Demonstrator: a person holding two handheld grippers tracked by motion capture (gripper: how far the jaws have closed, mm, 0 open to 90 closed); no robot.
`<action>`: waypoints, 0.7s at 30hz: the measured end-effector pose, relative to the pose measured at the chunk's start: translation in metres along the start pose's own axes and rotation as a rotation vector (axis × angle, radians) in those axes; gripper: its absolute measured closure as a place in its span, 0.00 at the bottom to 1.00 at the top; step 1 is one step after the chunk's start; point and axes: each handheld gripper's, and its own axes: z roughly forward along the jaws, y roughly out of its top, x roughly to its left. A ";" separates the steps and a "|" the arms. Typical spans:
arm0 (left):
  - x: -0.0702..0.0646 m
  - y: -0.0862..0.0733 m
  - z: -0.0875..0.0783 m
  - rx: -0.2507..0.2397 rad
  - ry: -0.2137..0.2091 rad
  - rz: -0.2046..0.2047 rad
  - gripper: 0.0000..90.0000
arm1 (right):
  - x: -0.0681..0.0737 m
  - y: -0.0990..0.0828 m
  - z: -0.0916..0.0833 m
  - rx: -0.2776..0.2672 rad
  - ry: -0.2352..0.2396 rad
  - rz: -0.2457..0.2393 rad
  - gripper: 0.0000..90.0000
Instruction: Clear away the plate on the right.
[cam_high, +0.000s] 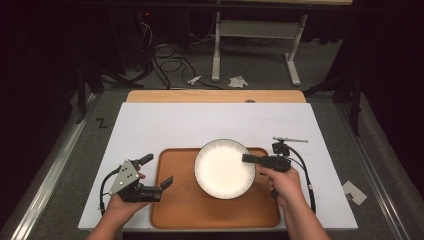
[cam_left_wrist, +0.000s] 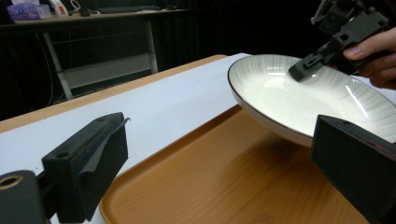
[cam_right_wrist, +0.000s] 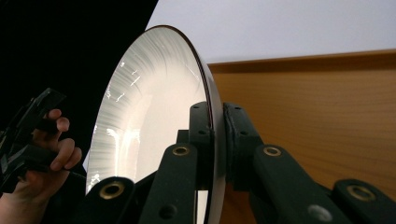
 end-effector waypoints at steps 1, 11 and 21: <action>0.000 0.000 0.000 -0.002 -0.001 0.001 0.06 | -0.002 -0.003 0.004 0.007 0.000 0.008 0.94; -0.001 0.001 -0.002 -0.005 -0.005 0.005 0.06 | -0.003 -0.009 0.020 0.051 -0.056 -0.016 0.93; -0.001 0.001 -0.002 -0.006 -0.006 0.006 0.06 | 0.000 -0.014 0.025 0.086 -0.079 -0.042 0.93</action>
